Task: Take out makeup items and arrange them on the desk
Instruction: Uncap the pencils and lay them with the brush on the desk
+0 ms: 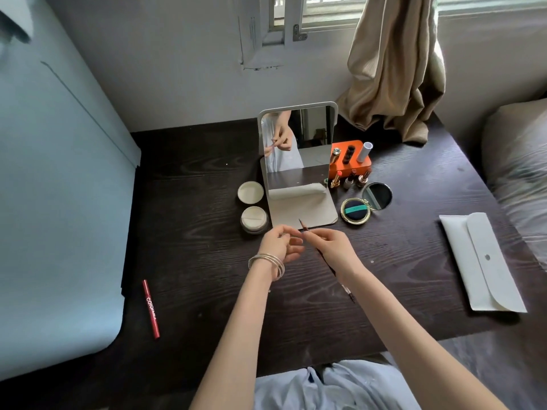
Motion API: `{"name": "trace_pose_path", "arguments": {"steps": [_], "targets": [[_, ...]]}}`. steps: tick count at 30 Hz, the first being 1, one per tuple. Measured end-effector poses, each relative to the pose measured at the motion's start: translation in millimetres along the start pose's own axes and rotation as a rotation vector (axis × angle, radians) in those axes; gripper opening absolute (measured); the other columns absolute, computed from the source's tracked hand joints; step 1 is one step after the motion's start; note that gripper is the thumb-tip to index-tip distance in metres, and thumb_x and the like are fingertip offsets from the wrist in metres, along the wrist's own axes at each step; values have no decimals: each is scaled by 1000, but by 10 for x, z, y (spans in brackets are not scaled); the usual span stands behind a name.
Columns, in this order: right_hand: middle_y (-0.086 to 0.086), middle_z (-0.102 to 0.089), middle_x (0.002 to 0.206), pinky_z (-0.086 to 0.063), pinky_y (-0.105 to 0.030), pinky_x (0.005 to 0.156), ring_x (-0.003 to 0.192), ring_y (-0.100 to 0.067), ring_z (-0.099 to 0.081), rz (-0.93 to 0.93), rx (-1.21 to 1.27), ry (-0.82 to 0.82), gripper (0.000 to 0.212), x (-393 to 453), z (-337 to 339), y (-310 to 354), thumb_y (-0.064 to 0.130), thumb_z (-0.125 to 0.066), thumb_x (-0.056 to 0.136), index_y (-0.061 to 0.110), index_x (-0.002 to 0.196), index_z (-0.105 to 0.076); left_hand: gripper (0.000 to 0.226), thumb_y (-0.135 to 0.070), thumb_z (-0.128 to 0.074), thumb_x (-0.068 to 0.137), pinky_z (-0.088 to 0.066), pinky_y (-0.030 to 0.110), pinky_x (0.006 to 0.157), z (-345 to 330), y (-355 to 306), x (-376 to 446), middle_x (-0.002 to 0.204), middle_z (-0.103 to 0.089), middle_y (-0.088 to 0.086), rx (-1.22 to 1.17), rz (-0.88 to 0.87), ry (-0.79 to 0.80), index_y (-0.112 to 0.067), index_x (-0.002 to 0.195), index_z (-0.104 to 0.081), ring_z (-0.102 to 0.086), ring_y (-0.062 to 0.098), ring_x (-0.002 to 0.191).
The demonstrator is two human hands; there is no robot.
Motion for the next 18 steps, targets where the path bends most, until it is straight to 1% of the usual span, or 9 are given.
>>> {"name": "trace_pose_path", "arguments": {"steps": [2,3,5,7,10,12,15,16,18], "targets": [[0,-73,87,-48,-32,82,89,-15,-65,-4,-11,-3,24,51,-11,-45,34,-62,87,16,96,-75,28,-1,-33,98,-46,14,49,6,-34,5,77,-57,7,24,15,19,-12,82,-54,-53,12,61],[0,-74,91,-47,-32,87,95,-15,-64,-7,-9,-15,23,72,-12,-64,34,-62,87,17,96,-75,23,-3,-39,97,-46,16,52,18,-49,12,76,-58,5,52,21,27,-12,84,-55,-54,12,62],[-1,-73,94,-46,-30,86,96,-15,-63,-24,20,-49,21,108,-5,-74,31,-62,88,16,95,-75,9,-15,-50,94,-46,20,65,54,-46,53,80,-63,1,161,42,59,-15,93,-58,-58,10,72],[-3,-73,96,-46,-28,84,95,-14,-63,-55,60,-75,18,160,-11,-72,28,-63,87,15,95,-73,8,-23,-58,90,-47,24,75,87,-28,85,87,-66,-1,210,57,120,-18,95,-61,-62,9,83],[-7,-72,92,-52,-33,80,90,-20,-66,-120,132,-87,19,284,-66,-77,24,-62,87,10,96,-72,11,-17,-69,82,-53,31,82,92,23,118,97,-63,7,216,36,177,-21,88,-61,-65,21,96],[-7,-69,84,-52,-26,67,80,-19,-64,-153,162,-99,21,377,-114,-80,21,-61,88,6,99,-71,16,-9,-73,77,-56,38,84,105,70,180,95,-59,14,175,1,118,-19,85,-63,-65,28,96],[-1,-60,69,-42,-11,47,56,-3,-57,-183,159,-90,20,489,-185,-91,18,-60,90,3,100,-68,19,-8,-77,72,-57,38,78,203,133,316,77,-58,6,246,-79,-87,-22,73,-64,-60,21,79],[-3,-61,71,-43,-10,47,53,1,-57,-196,162,-73,20,516,-214,-98,17,-62,90,2,101,-67,18,-11,-78,70,-56,36,76,244,141,351,69,-57,0,320,-117,-153,-24,72,-65,-57,17,72],[-10,-67,88,-54,-19,65,73,-6,-67,-239,156,-30,25,582,-276,-145,15,-67,85,2,106,-65,13,-15,-77,71,-51,28,71,307,131,383,63,-55,-8,451,-191,-248,-21,76,-67,-54,10,64]]}}
Point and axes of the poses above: each hand's wrist, its own x-axis towards the middle knuckle, its own z-axis out of the back of the hand, y = z × x, the point moved 3 cm from there along x, towards the middle knuckle
